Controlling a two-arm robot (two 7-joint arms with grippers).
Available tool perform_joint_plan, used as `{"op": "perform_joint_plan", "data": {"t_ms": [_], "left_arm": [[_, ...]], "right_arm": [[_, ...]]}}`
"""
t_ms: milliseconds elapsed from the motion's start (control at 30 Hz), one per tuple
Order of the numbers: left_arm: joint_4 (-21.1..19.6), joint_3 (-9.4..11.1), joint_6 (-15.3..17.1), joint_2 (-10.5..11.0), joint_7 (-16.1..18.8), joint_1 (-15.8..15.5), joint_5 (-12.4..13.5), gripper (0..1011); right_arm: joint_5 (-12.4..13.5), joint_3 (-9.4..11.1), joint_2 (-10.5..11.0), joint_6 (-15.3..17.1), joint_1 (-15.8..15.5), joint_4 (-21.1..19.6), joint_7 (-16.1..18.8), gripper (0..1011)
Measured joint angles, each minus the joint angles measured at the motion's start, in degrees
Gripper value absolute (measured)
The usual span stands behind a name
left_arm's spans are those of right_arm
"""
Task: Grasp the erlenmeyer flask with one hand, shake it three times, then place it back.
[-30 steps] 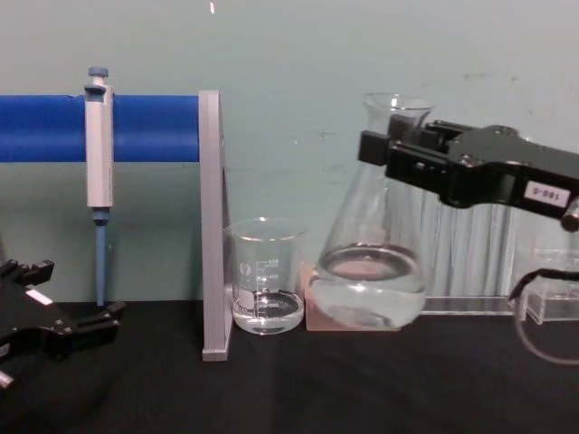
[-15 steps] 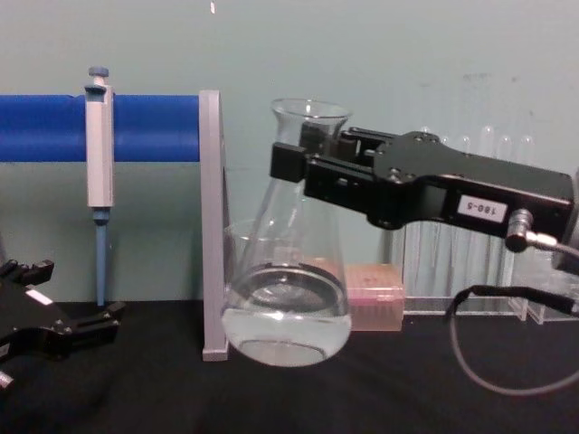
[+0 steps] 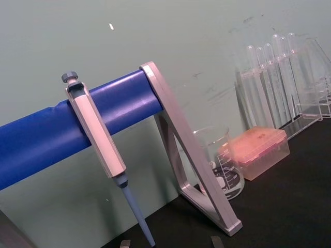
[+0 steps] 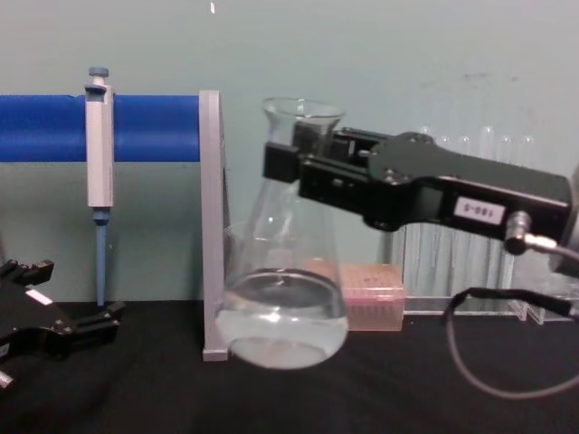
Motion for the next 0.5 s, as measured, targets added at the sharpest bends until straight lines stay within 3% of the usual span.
{"op": "perform_joint_plan", "data": {"t_ms": [200,500], "left_arm": [[0.00,0.00,0.00,0.00,0.00,0.00,0.00,1001],[0.00,0.00,0.00,0.00,0.00,0.00,0.00,1001]], "right_arm": [[-0.26,2.59,1.53,-0.48,-1.65,-0.77,-3.47,458],[-1.49,8.79,4.68,-0.61,-6.38,-2.80,-9.94,458]]}}
